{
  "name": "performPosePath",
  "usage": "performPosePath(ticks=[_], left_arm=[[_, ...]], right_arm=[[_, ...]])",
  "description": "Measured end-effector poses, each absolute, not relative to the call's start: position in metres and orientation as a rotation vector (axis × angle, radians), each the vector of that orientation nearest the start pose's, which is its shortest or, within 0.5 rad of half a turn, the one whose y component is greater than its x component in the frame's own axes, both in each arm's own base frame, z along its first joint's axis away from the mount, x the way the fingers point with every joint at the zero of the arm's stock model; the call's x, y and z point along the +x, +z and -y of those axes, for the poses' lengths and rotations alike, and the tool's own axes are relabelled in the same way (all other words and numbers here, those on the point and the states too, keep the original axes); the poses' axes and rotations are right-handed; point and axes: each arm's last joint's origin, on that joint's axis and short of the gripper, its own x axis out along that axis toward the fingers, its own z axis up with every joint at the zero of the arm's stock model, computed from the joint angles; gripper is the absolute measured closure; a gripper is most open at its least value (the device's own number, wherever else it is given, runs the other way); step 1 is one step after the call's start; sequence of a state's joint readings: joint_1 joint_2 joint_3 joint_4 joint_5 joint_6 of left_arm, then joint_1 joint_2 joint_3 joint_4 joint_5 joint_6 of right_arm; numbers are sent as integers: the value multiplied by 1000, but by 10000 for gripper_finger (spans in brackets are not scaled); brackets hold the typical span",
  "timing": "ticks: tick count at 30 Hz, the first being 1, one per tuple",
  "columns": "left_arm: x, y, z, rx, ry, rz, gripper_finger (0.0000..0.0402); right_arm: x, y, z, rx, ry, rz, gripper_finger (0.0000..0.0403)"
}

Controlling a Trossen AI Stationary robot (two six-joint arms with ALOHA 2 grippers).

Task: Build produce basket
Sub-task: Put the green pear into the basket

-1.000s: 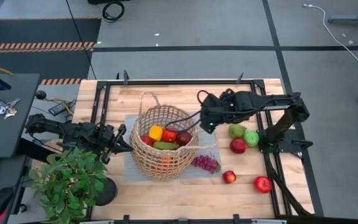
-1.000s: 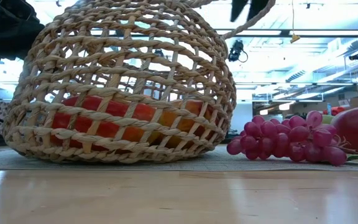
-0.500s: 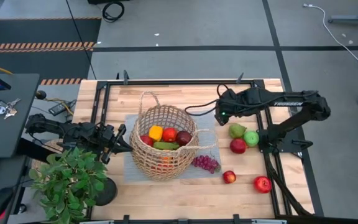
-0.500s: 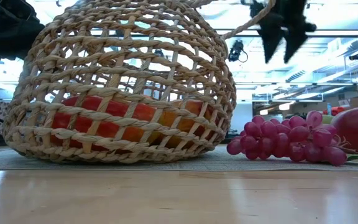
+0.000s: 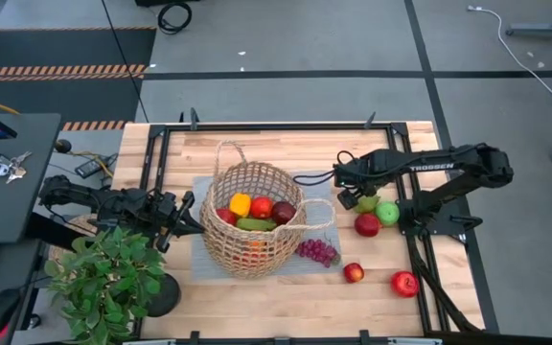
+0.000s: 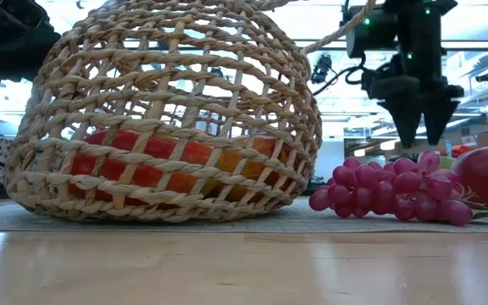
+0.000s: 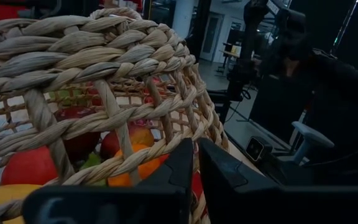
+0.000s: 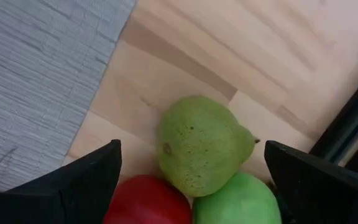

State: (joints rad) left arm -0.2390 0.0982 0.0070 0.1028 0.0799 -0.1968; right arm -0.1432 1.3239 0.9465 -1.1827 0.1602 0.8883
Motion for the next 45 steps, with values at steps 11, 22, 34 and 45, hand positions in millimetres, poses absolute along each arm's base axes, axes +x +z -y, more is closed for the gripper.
performPosePath(ticks=[11, 22, 34, 45], left_arm=[[100, 168, 27, -196, -319, -20, 368], [100, 168, 27, -196, -319, -20, 374], [100, 168, 27, -196, -319, -19, 371], [100, 168, 27, -196, -319, -19, 366]], right_arm=[[193, 193, 32, 744, -938, -1372, 6], [186, 174, 32, 758, -942, -1380, 46], [190, 178, 35, 755, -918, -1365, 104], [226, 252, 42, 634, -825, -1132, 105]])
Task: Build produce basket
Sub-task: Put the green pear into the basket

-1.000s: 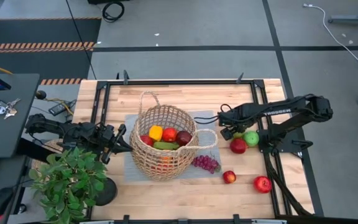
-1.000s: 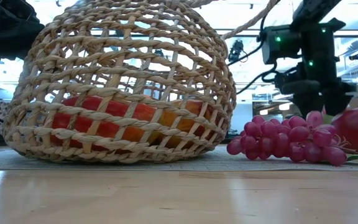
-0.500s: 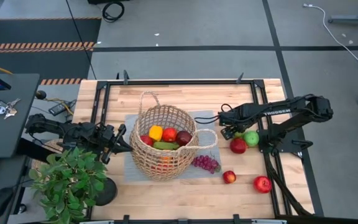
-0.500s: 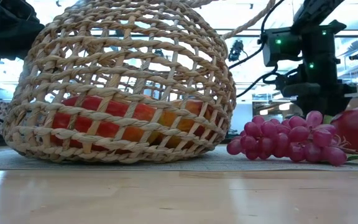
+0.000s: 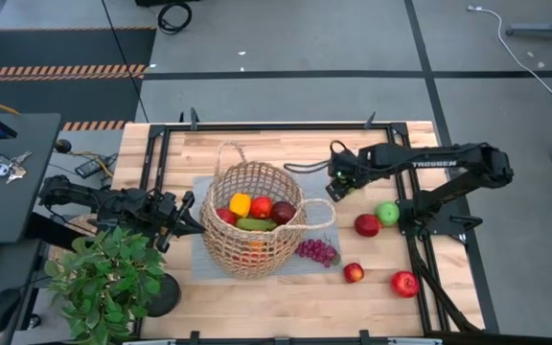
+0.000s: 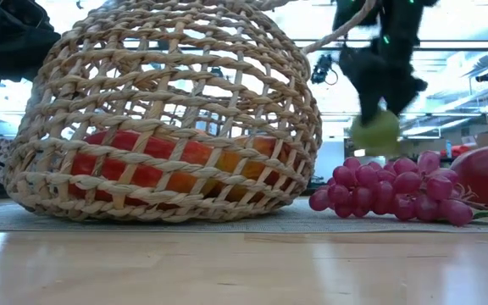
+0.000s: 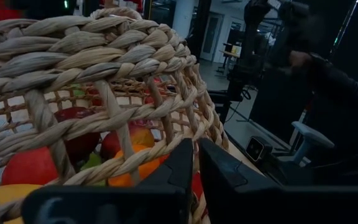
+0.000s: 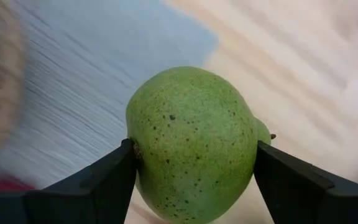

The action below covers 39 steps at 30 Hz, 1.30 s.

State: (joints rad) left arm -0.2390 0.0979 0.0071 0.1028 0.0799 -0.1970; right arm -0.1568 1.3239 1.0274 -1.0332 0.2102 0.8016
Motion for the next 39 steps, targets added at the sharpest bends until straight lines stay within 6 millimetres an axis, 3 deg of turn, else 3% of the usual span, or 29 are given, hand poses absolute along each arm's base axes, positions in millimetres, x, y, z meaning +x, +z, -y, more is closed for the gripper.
performPosePath(ticks=[8, 14, 19, 28, 33, 39], left_arm=[[100, 168, 27, -196, -319, -20, 374], [100, 168, 27, -196, -319, -20, 367], [100, 168, 27, -196, -319, -20, 368], [100, 168, 27, -196, -319, -20, 370], [100, 168, 27, -196, -319, -20, 366], [100, 168, 27, -196, -319, -20, 374]], right_arm=[[245, 341, 33, 528, -728, -852, 105], [259, 402, 5, 440, -514, -561, 105], [261, 434, -20, 366, -435, -356, 105], [261, 459, -63, 55, -298, -170, 101], [260, 449, -81, -77, -252, -244, 101], [278, 427, -105, -348, -164, -349, 99]])
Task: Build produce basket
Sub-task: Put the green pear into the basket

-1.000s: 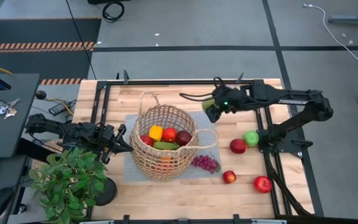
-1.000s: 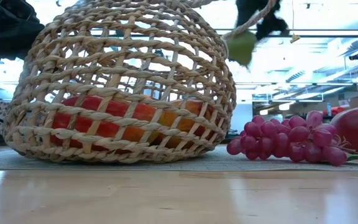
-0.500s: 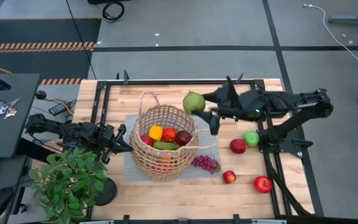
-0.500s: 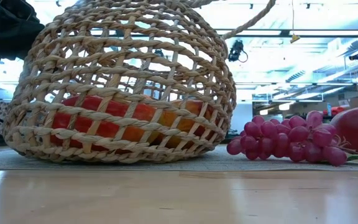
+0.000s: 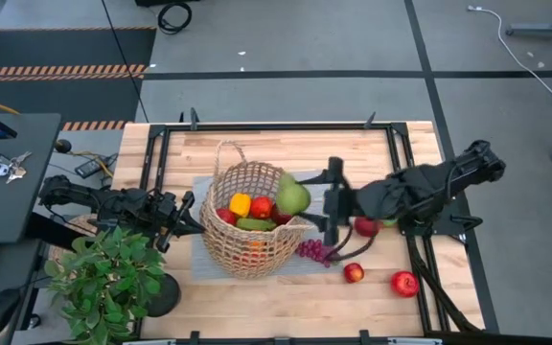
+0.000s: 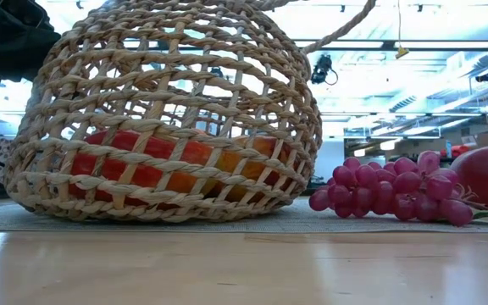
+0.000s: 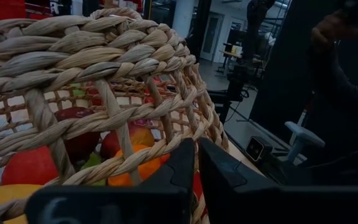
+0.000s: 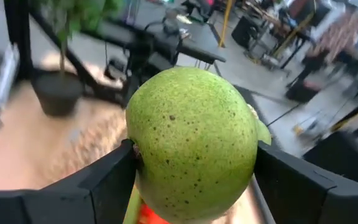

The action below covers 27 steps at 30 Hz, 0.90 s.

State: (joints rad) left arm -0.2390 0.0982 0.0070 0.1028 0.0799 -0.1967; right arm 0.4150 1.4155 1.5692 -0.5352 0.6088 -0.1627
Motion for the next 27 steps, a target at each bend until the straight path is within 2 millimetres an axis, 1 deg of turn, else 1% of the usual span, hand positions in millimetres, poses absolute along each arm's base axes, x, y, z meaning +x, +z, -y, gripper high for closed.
performPosePath(ticks=[2, 7, 10, 13, 17, 20, 24, 27], left_arm=[[100, 168, 27, -196, -319, -20, 373], [100, 168, 27, -197, -319, -19, 367], [100, 168, 27, -196, -319, -19, 366], [100, 168, 27, -196, -319, -19, 370], [100, 168, 27, -196, -319, -19, 374], [100, 168, 27, -196, -319, -20, 371], [100, 168, 27, -196, -319, -19, 366], [100, 168, 27, -196, -319, -19, 368]], right_arm=[[288, 418, -109, -476, -142, -385, 97], [315, 388, -117, -894, -110, -519, 96], [331, 371, -116, -1100, -157, -617, 96], [346, 353, -111, -1243, -240, -726, 96], [362, 331, -106, -1351, -334, -848, 96], [369, 319, -106, -1373, -390, -892, 96], [368, 317, -106, -1298, -407, -878, 96], [362, 326, -107, -1245, -427, -845, 96]])
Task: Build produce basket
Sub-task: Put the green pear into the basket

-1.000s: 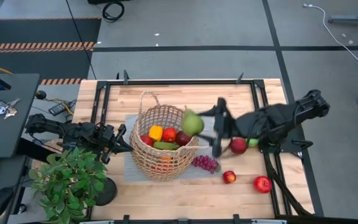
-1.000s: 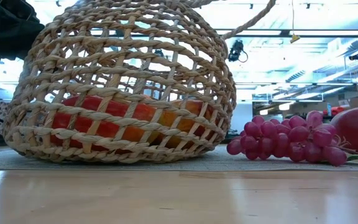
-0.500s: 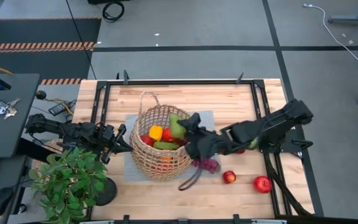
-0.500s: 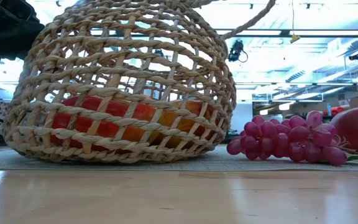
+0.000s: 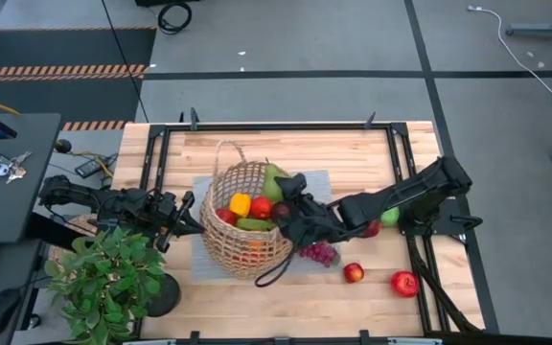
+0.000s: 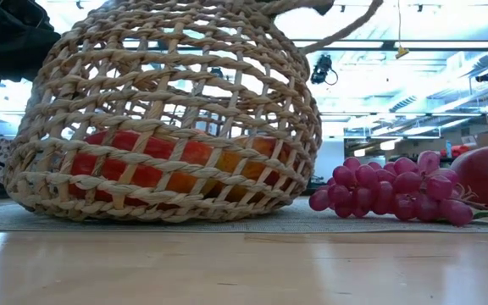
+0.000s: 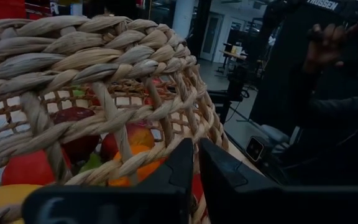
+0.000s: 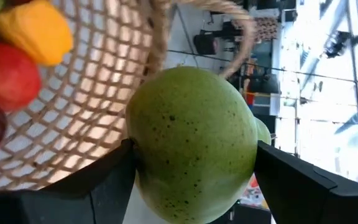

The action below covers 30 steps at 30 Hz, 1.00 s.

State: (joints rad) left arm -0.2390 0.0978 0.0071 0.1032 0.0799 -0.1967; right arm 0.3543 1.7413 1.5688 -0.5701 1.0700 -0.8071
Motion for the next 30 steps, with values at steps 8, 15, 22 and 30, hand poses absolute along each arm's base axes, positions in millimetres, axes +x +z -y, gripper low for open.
performPosePath(ticks=[8, 15, 22, 30], left_arm=[[100, 168, 27, -196, -319, -20, 372], [100, 168, 27, -196, -319, -19, 367], [100, 168, 27, -196, -319, -20, 373], [100, 168, 27, -196, -319, -20, 366]], right_arm=[[341, 364, -112, -1120, -346, -661, 96], [333, 386, -94, -943, -158, -523, 95], [356, 372, -48, -767, -38, -546, 92], [395, 322, -4, -653, 102, -657, 91]])
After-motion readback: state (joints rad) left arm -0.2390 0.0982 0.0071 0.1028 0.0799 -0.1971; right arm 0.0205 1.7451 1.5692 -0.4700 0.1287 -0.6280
